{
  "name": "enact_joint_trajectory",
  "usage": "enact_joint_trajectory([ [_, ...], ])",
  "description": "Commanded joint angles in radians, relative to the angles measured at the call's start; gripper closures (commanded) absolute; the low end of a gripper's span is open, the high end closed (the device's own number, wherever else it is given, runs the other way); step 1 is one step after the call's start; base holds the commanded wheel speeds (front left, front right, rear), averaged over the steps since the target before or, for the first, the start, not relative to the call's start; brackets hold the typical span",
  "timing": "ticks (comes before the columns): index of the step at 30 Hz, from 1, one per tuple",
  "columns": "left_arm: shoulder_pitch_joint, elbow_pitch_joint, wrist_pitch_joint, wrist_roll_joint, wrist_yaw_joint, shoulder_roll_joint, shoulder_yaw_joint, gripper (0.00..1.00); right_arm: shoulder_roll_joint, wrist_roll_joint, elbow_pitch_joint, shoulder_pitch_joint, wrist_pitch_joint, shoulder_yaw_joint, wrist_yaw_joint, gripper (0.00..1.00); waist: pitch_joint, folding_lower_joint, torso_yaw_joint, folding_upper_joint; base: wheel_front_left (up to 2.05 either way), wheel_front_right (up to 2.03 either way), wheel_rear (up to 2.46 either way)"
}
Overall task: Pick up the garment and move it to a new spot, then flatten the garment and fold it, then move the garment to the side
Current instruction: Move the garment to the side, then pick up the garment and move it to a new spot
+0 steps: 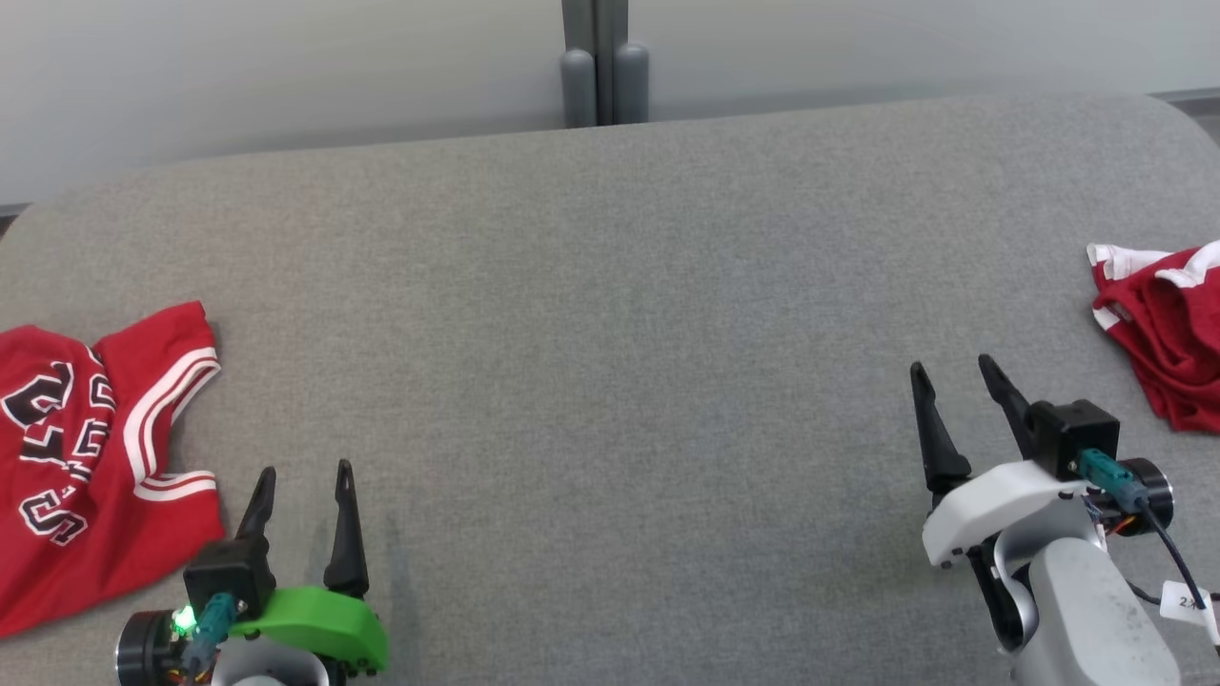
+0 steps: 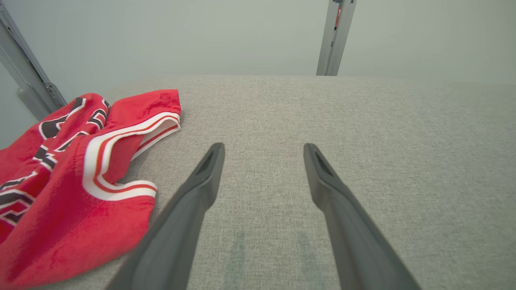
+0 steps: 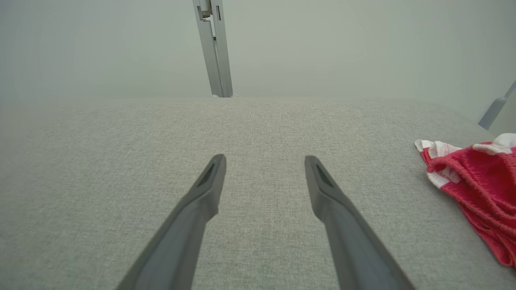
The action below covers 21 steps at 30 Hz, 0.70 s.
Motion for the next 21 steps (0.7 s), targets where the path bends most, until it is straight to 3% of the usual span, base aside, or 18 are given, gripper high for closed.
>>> enact_joint_trajectory([
  [1, 0.028, -0.006, 0.000, 0.013, -0.003, 0.000, 0.001, 0.00, -0.004, 0.008, -0.003, 0.031, -0.005, 0.006, -0.001, 0.00, -0.048, 0.0000, 0.023, 0.0000, 0.00, 0.00, 0.00],
  [14, 0.100, -0.042, 0.000, -0.025, 0.004, -0.001, -0.018, 0.00, -0.004, 0.027, -0.020, 0.107, -0.005, 0.051, -0.001, 0.00, -0.073, 0.0000, 0.053, 0.0000, 0.00, 0.00, 0.00],
  [21, 0.066, -0.022, 0.000, -0.028, 0.020, -0.001, -0.008, 0.00, -0.004, 0.050, -0.018, 0.097, -0.005, 0.105, -0.001, 0.00, -0.054, 0.0000, 0.160, 0.0000, 0.00, 0.00, 0.00],
])
